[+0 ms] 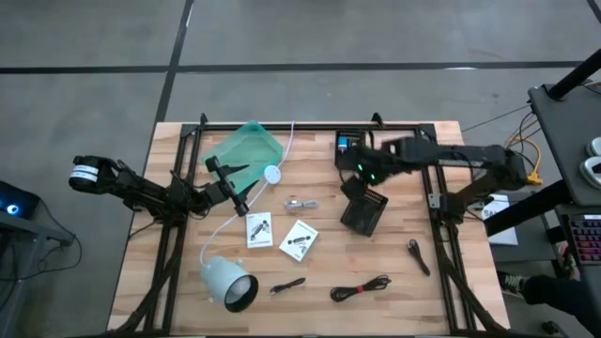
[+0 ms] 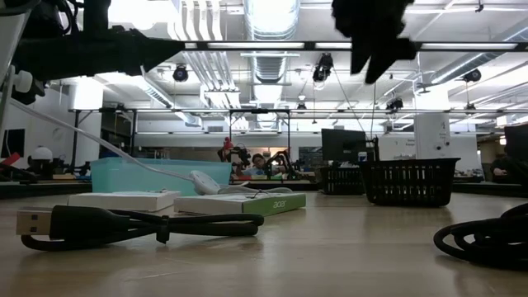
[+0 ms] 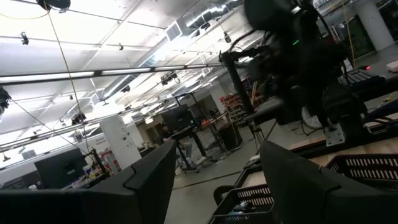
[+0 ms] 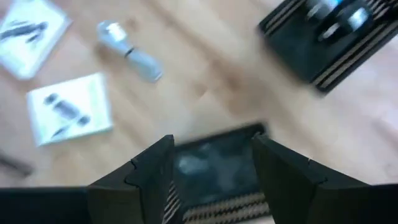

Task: Pick and place items into bin
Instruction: Put the top right black charger cable into the green bin

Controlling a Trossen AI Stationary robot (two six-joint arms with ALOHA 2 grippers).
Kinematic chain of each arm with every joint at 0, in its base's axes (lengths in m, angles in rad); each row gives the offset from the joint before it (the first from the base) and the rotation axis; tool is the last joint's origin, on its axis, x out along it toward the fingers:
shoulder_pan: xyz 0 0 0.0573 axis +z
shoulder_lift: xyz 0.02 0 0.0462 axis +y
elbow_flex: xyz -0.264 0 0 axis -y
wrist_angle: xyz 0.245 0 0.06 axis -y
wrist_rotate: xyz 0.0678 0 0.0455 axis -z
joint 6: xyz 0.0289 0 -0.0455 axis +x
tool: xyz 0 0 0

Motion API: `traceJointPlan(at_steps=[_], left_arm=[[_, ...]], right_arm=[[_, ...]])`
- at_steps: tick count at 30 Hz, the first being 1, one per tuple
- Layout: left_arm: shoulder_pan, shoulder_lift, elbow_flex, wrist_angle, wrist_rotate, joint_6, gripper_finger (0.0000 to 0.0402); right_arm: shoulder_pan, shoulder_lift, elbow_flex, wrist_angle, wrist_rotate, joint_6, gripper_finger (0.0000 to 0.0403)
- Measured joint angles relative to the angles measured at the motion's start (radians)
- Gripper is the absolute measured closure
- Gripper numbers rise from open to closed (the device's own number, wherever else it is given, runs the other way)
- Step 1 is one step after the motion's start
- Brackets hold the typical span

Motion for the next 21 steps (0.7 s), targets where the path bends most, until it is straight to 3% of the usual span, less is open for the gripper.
traceJointPlan(at_steps=[7,13,21], left_arm=[[0.000,0.000,0.000,0.000,0.000,0.000,0.0185],[0.000,0.000,0.000,-0.001,0.000,0.000,0.0185],[0.000,0.000,0.000,0.000,0.000,0.000,0.0185]], right_arm=[[0.267,-0.016,0.000,-0.113,-0.007,0.328,0.0200],[0.442,0.036,-0.003,-0.234,-0.101,0.577,0.0200],[0.582,0.149,-0.032,-0.291,-0.195,0.691,0.0199]])
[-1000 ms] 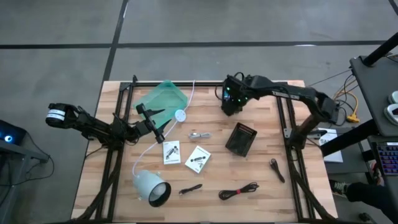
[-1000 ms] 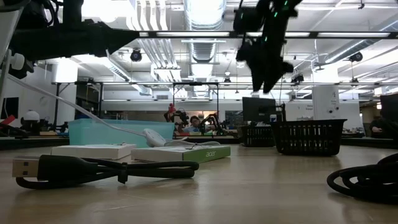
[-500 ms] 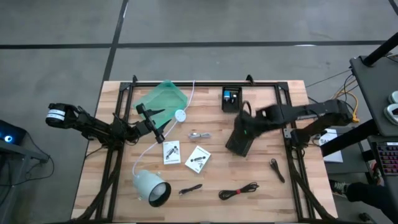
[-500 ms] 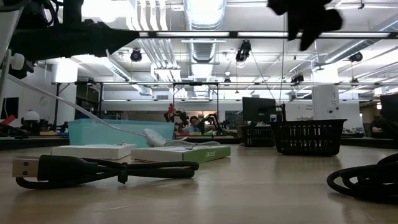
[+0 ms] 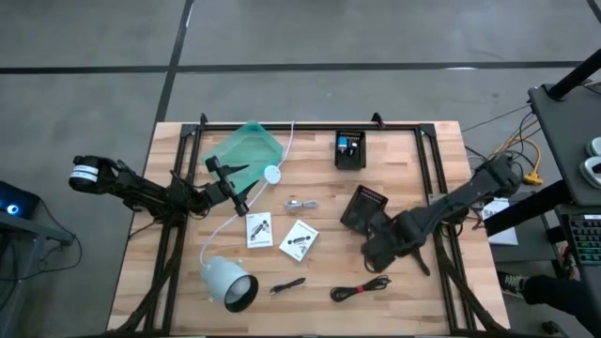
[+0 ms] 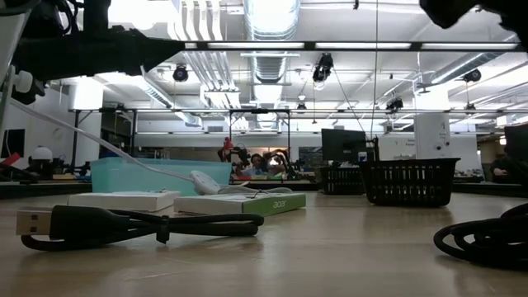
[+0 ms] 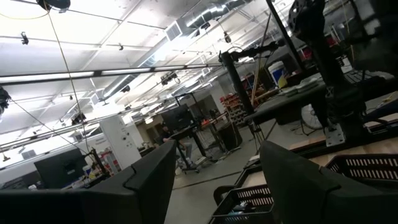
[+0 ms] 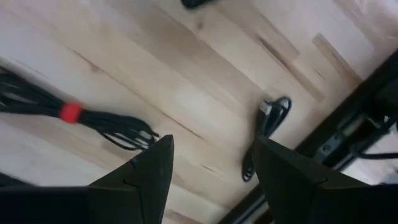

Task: Pick and place items into bin
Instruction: Put the top right black charger cable into the green bin

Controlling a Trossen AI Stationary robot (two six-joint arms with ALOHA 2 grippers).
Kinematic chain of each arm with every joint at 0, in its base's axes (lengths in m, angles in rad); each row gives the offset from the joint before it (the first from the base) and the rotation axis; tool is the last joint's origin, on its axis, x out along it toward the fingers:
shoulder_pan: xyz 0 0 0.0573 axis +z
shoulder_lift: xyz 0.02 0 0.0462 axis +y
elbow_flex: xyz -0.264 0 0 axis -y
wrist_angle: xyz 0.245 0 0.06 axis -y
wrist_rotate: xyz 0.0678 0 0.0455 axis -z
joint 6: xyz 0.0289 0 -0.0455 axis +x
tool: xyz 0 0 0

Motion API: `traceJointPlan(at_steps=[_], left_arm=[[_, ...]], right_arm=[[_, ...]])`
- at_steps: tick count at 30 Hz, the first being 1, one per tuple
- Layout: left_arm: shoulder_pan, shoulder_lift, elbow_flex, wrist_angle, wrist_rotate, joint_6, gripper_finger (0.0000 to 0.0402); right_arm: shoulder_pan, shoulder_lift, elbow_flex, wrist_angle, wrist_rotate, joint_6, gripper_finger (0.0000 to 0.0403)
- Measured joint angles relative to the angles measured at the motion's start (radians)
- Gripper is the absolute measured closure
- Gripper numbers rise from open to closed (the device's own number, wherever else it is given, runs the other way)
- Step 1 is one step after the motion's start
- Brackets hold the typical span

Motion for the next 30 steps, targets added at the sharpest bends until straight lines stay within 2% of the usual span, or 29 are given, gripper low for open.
traceJointPlan(at_steps=[9,16,22,26,30], left_arm=[[0.000,0.000,0.000,0.000,0.000,0.000,0.0185],[0.000,0.000,0.000,0.000,0.000,0.000,0.0185],[0.000,0.000,0.000,0.000,0.000,0.000,0.0185],[0.000,0.000,0.000,0.000,0.000,0.000,0.0185],[0.000,0.000,0.000,0.000,0.000,0.000,0.0185]], right_arm=[[0.036,0.077,-0.087,0.019,-0.141,0.011,0.0199],[0.035,0.062,-0.201,0.072,-0.185,0.056,0.0199],[0.035,0.041,-0.323,0.217,-0.255,0.057,0.0199],[0.035,0.041,-0.381,0.220,-0.307,0.082,0.0199],[0.040,0.035,-0.417,0.222,-0.314,0.094,0.0199]])
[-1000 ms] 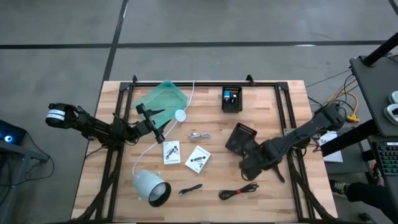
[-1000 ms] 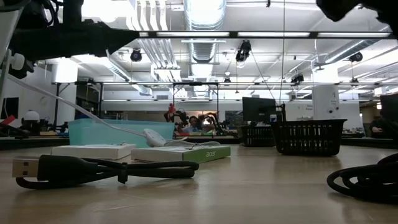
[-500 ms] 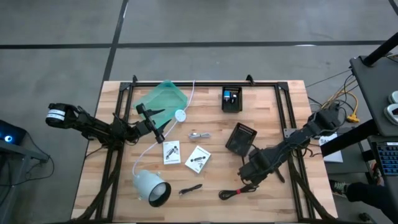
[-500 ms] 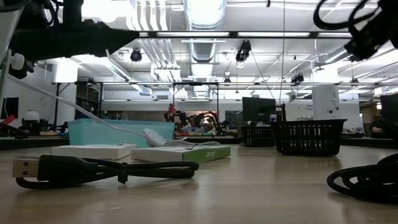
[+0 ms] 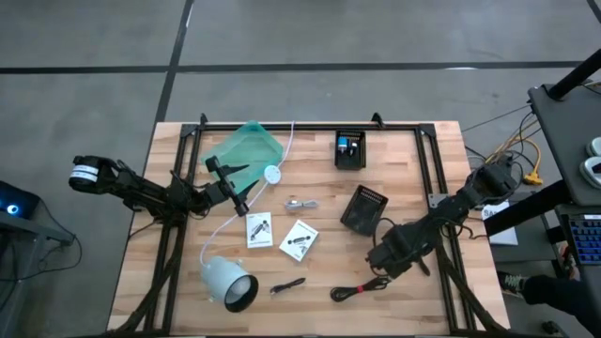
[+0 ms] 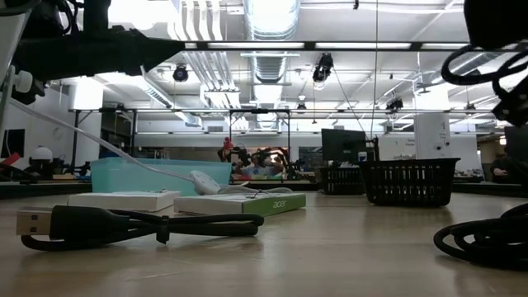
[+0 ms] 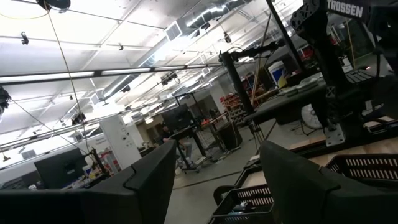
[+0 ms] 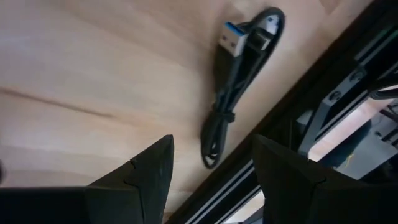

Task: Pick and place items into bin
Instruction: Put the top right black charger cable into the green bin

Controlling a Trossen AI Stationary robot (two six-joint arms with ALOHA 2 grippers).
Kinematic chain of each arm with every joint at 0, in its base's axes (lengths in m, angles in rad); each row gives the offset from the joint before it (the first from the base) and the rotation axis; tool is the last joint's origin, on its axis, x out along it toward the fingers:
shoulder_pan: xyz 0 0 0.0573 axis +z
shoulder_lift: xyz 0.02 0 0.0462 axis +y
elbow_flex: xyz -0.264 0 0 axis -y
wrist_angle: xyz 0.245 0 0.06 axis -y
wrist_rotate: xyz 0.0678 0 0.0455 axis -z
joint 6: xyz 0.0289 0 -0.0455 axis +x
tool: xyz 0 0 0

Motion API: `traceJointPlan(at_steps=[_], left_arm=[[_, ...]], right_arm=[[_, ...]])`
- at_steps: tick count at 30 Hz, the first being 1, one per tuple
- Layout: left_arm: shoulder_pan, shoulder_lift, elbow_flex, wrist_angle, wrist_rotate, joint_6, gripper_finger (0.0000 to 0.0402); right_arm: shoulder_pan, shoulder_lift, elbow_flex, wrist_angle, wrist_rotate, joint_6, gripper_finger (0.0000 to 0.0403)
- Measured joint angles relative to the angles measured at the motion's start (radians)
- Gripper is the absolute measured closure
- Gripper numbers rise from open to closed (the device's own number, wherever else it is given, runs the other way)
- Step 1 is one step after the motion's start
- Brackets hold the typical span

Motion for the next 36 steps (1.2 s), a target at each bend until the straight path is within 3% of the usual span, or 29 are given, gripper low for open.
traceJointPlan(at_steps=[11,18,26,31,36], left_arm=[[0.000,0.000,0.000,0.000,0.000,0.000,0.0185],[0.000,0.000,0.000,0.000,0.000,0.000,0.0185],[0.000,0.000,0.000,0.000,0.000,0.000,0.0185],[0.000,0.000,0.000,0.000,0.000,0.000,0.0185],[0.000,0.000,-0.001,0.000,0.000,0.000,0.0185]], right_arm=[[0.010,0.000,-0.128,0.155,0.003,0.005,0.0199],[0.010,0.000,-0.174,0.165,0.002,-0.029,0.0199],[0.009,-0.005,-0.220,0.244,-0.046,-0.087,0.0204],[0.010,-0.018,-0.222,0.264,-0.059,-0.101,0.0236],[0.011,-0.031,-0.224,0.280,-0.049,-0.095,0.0295]])
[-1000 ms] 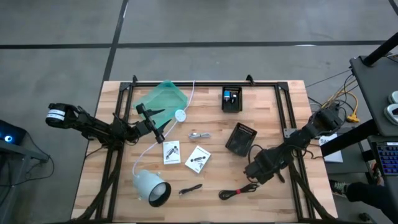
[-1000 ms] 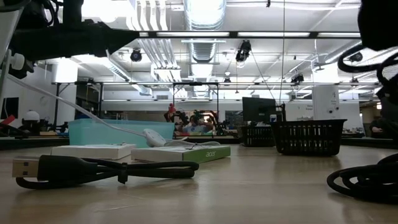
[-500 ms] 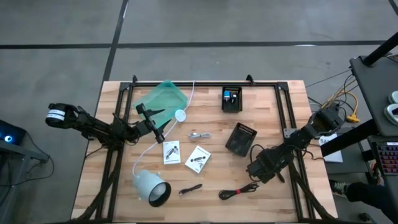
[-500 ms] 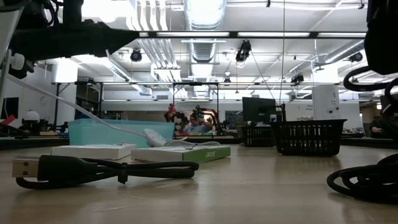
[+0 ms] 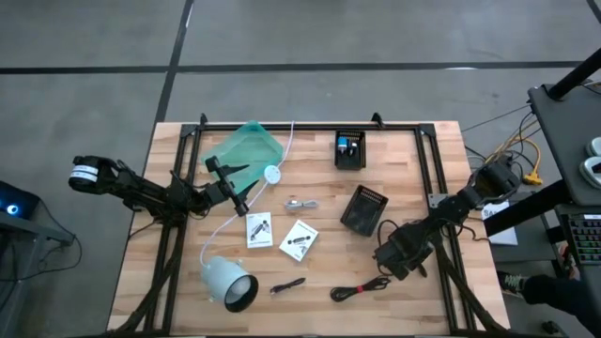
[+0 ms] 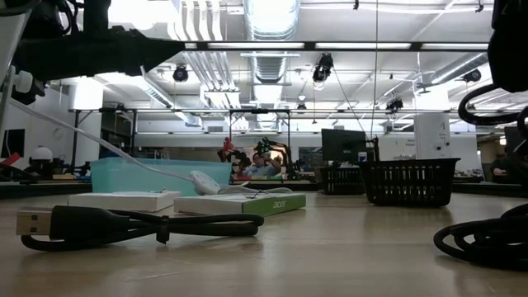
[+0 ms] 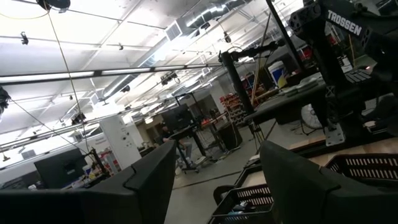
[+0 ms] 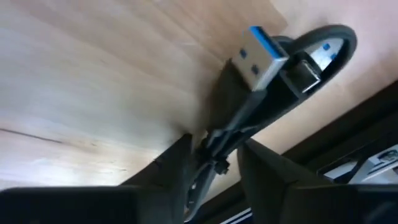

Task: Pick and place items into bin
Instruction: Put the top right black charger cable into the green bin

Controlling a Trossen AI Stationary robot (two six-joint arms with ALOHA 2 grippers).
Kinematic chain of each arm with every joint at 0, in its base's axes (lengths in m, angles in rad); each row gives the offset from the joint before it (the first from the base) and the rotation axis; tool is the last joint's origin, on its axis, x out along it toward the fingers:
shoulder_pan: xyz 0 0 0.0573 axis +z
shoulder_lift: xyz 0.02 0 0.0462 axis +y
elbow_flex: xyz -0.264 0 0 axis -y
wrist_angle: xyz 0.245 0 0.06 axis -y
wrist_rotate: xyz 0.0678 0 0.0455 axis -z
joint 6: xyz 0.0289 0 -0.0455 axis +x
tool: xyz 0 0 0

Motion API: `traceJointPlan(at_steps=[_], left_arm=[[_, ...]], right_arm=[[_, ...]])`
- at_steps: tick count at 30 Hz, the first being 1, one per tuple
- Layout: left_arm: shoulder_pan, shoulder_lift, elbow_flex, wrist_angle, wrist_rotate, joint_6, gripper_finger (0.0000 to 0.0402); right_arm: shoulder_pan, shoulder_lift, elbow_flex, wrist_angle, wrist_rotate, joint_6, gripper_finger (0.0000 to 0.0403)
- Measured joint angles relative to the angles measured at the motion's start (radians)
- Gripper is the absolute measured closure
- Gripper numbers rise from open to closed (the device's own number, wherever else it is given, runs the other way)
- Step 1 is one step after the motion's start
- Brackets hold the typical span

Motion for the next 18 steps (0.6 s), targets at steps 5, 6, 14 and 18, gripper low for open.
traceJointPlan(at_steps=[5,6,14,18], left_arm=[[0.000,0.000,0.000,0.000,0.000,0.000,0.0185],[0.000,0.000,0.000,0.000,0.000,0.000,0.0185],[0.000,0.000,0.000,0.000,0.000,0.000,0.0185],[0.000,0.000,0.000,0.000,0.000,0.000,0.0185]], right_arm=[[0.000,-0.001,0.000,0.003,0.001,-0.015,0.0371],[0.000,-0.001,0.000,0.001,0.001,-0.021,0.0378],[0.000,-0.006,0.000,-0.004,0.004,-0.053,0.0379],[0.000,-0.015,0.009,-0.021,0.012,-0.071,0.0379]])
